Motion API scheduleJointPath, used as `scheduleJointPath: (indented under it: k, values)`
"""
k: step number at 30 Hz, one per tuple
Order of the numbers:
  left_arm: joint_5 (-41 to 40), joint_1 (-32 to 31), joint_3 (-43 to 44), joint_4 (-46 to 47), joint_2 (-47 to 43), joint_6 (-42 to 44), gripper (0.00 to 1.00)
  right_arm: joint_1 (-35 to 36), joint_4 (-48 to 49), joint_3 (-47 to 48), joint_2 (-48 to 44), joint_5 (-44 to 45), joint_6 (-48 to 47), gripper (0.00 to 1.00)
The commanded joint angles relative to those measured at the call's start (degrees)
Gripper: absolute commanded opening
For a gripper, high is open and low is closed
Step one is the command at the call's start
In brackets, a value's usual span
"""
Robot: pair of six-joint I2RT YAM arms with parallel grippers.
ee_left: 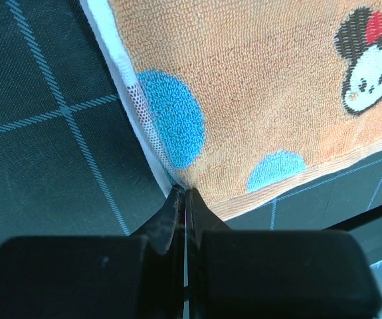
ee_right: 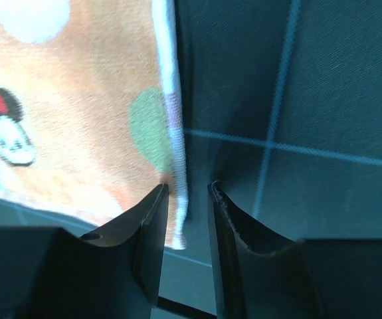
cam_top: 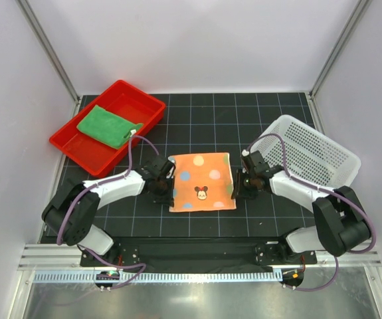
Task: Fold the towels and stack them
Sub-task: Fold the towel
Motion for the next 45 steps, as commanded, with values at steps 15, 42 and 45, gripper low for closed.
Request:
scheduleJointPath:
  k: [15, 42, 45]
  values:
    - [0.76, -0.30, -0.02, 3.04, 0.69, 0.88, 0.00, 0.15, 5.71, -6.99, -6.62, -3.26, 7.17, 0.23]
    - [0.76, -0.30, 0.94, 2.43, 0.08, 0.35, 0.00, 0.32, 6.06, -9.02, -12.25, -5.19, 9.11, 0.01]
    - [-0.55, -0.30, 7.94, -7.02, -1.23, 3.15, 0.00, 0.41, 2.64, -5.07, -13.03, -4.67, 8.14, 0.01]
